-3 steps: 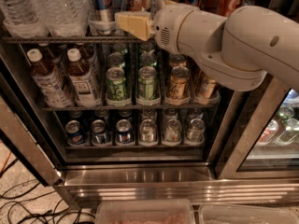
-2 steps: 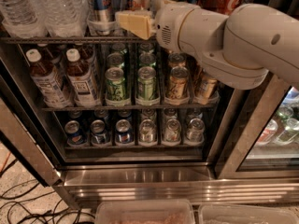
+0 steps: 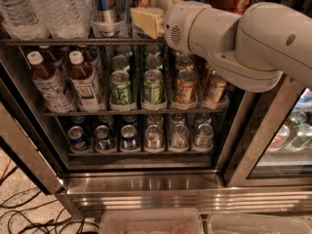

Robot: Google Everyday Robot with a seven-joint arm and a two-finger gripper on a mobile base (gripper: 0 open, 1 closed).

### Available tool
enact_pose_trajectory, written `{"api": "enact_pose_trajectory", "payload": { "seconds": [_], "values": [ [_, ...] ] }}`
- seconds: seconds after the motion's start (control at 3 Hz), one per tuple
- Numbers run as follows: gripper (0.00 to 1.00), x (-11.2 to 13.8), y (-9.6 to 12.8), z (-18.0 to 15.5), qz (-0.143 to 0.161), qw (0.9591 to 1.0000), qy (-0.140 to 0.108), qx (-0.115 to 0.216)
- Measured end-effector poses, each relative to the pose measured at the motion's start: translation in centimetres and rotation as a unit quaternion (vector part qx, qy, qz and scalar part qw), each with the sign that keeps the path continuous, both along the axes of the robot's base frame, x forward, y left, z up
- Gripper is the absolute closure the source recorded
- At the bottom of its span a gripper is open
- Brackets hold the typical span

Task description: Pick redbull can from top shelf of fridge

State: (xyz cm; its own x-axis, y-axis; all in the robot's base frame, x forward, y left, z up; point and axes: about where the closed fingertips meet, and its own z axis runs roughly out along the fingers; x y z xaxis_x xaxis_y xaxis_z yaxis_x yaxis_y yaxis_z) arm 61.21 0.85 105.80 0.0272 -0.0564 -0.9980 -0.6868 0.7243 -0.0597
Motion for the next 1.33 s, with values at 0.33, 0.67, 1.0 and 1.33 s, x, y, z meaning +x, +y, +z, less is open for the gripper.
{"api": "enact_pose_trajectory", "payload": {
  "seconds": [0.33,0.67,1.0,1.33],
  "values": [
    [0.83,0.0,0.0,0.0,0.000,1.0000,0.000,0.000],
    [1.00,0.0,0.0,0.0,0.000,1.0000,0.000,0.000],
    [1.00,-0.2,0.0,0.6,-0.001,1.0000,-0.008,0.000],
    [1.00,-0.2,-0.5,1.6,-0.006,0.9997,-0.021,0.013]
  ]
}}
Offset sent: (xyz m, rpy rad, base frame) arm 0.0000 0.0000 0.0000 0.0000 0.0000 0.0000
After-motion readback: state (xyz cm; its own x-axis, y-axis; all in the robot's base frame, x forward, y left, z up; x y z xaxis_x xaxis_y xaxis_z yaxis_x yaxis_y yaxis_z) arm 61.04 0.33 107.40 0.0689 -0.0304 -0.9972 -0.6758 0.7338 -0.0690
